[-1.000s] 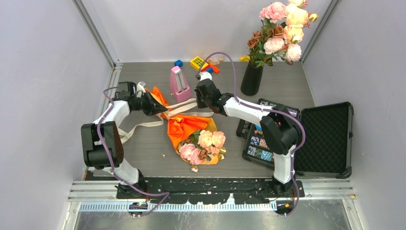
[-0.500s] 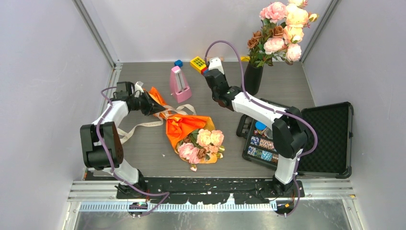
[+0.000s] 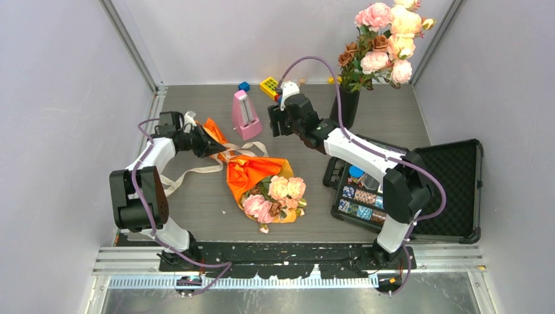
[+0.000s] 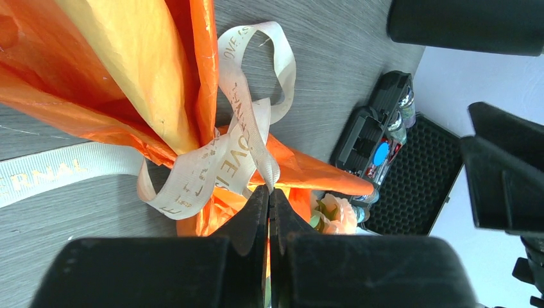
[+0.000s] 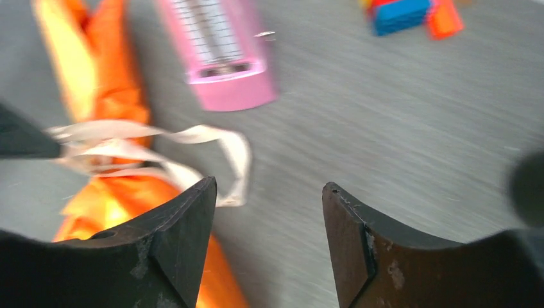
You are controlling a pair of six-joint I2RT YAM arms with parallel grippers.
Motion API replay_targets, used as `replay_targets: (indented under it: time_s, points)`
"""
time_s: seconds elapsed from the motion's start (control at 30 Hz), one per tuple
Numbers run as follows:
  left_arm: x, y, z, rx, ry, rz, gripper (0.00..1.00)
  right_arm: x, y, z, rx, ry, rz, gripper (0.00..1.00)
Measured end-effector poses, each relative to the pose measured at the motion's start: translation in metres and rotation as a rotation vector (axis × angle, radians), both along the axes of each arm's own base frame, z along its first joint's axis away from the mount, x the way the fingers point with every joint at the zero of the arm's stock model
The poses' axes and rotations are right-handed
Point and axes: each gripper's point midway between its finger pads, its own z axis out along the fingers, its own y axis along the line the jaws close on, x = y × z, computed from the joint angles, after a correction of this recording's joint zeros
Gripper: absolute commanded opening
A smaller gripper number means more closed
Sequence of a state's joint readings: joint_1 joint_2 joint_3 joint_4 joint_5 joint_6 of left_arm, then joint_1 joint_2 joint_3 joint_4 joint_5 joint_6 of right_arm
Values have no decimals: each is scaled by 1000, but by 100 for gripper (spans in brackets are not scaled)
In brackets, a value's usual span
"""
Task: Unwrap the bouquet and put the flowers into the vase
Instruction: Untie the ribbon from the wrapping paper.
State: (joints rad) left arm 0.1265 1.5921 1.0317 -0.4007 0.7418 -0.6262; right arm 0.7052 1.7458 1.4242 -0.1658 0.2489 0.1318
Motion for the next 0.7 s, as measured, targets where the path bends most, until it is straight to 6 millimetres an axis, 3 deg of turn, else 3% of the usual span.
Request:
replay_targets:
  time_s: [0.13, 0.27, 0.4, 0.5, 0.7]
  points:
    - [0, 0, 0, -1, 1, 1, 0, -20, 47, -13, 130, 102, 164, 68]
    - [0, 0, 0, -2, 1, 1, 0, -44, 95, -43, 154, 181, 303, 67]
    - [0, 0, 1, -1, -1, 0, 0, -64, 130, -74, 162, 259, 391, 68]
    - [0, 0, 1, -2, -1, 0, 0, -68, 143, -88, 174, 287, 425, 68]
    - [0, -1, 1, -4, -1, -1, 0, -58, 157, -101, 177, 270, 451, 68]
